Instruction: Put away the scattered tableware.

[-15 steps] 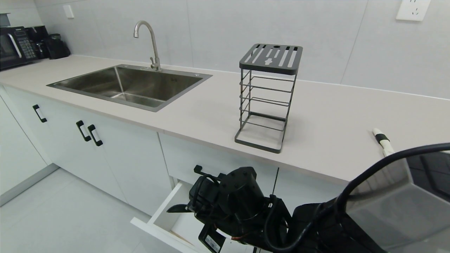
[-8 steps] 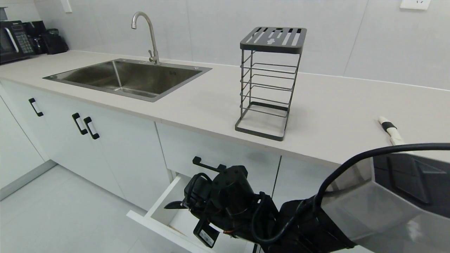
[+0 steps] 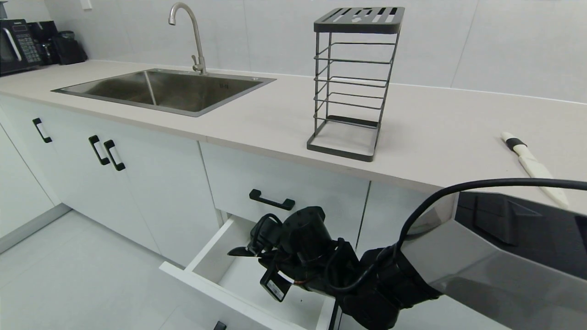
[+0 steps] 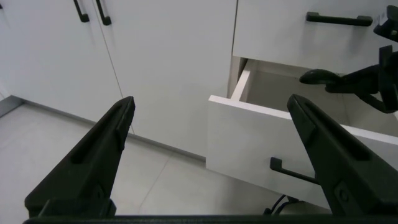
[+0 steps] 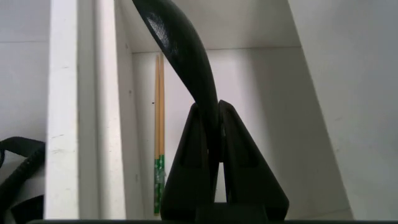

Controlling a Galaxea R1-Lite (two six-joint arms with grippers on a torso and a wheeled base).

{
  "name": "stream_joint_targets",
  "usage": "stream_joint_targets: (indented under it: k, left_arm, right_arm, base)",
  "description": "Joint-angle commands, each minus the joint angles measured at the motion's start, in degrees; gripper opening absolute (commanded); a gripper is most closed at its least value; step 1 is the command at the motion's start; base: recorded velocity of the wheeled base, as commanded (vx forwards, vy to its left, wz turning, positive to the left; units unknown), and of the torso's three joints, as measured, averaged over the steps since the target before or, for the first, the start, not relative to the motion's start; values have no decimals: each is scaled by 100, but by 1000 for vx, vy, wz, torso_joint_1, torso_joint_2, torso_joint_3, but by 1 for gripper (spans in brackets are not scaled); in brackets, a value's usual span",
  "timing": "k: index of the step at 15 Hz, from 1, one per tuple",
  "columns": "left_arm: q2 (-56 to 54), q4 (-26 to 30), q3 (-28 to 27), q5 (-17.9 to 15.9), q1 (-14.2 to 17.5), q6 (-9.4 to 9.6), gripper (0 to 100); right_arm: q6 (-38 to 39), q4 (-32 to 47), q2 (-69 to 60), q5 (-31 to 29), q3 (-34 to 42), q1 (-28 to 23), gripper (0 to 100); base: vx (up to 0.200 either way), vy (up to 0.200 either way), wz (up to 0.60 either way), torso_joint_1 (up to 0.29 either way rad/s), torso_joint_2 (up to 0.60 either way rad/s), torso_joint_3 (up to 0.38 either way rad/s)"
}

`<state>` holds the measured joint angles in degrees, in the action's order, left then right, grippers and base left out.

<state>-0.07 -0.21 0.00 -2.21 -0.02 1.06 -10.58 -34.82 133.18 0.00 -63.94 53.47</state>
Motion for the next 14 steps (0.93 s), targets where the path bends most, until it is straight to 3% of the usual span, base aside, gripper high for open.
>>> stream_joint_targets:
  k: [1, 14]
  left_arm:
    - [7, -6, 0, 1, 2, -1, 100]
    - [7, -6, 0, 1, 2, -1, 100]
  right_arm:
    - [-40, 1, 155, 0, -66, -91, 0]
    - [100, 247, 1061, -9, -998, -144, 0]
  base:
    - [0, 0, 0, 0, 0, 0]
    - [0, 0, 0, 0, 4, 4]
